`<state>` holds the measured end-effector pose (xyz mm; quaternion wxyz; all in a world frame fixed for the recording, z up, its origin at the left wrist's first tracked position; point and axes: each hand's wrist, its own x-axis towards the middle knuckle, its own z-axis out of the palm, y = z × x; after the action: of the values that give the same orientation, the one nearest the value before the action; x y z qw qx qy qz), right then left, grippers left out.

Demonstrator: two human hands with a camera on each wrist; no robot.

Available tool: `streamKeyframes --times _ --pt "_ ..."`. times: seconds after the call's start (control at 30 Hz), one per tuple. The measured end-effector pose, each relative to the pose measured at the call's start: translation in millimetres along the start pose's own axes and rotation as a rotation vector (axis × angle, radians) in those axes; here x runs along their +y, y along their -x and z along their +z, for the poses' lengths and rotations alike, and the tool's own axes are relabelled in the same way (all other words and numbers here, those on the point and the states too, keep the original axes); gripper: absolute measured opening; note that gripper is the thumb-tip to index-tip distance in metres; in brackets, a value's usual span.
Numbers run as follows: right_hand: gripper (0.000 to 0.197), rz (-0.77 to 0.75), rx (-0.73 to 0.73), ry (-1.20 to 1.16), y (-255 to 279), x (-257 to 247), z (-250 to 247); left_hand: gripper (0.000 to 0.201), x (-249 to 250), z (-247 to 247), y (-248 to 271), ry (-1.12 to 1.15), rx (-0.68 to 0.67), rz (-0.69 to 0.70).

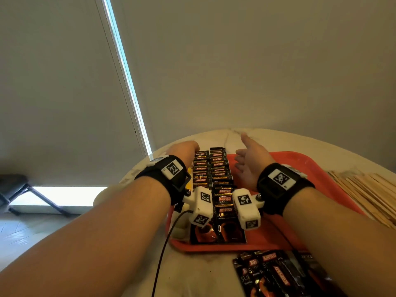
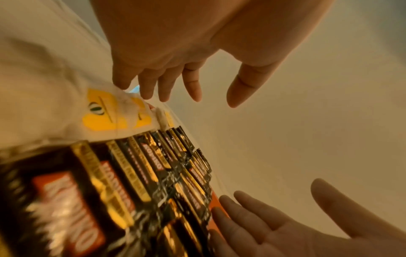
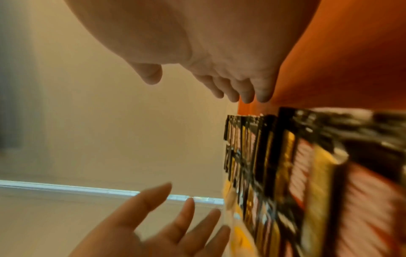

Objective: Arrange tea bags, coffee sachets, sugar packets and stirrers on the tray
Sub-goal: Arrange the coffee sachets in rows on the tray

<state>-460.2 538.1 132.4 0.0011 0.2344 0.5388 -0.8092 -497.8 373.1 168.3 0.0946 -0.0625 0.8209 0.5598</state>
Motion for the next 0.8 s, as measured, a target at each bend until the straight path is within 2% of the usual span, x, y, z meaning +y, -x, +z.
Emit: streamKeyframes --times 0.13,0.23,0.47,0.5,0.57,0.63,0.67,0.73,0.8 --pt "0.089 0.019 -0.029 0.004 -24.0 -5.6 5.5 0.018 -2.0 1.8 -17.1 0.052 0.037 -0.06" --pt "0.093 0.05 -0.05 0.026 -38.2 -2.8 5.1 0.014 -3.6 0.6 -25.2 0.106 0.033 -0.1" --pt "0.092 0.071 -0.083 0.03 -48.8 -6.7 -0.4 0.037 -6.3 -2.4 -25.2 0.04 0.018 -0.074" --pt "0.091 0.063 -0.076 0.034 -47.4 -8.4 -1.7 0.04 -3.8 -2.1 -18.9 0.018 0.03 -0.044" --pt "0.087 0.04 -0.063 0.103 -38.0 -13.1 -4.6 0.032 0.8 -2.5 0.2 0.03 0.08 0.01" --pt "0.073 -0.006 -0.054 0.288 -17.8 -20.0 -7.7 0.025 5.2 -3.3 23.1 0.069 0.094 0.129" --pt "0.061 -0.04 -0.046 0.395 -4.2 -23.3 -9.0 0.015 5.8 -3.1 38.3 0.075 0.051 0.187" --pt "0.036 -0.084 -0.051 0.595 24.1 -27.2 -14.4 0.011 -3.3 -0.8 70.4 0.019 -0.033 0.331" --pt "0.028 -0.094 -0.075 0.785 52.0 -28.6 -24.5 0.014 -17.8 1.6 108.5 -0.138 -0.151 0.539"
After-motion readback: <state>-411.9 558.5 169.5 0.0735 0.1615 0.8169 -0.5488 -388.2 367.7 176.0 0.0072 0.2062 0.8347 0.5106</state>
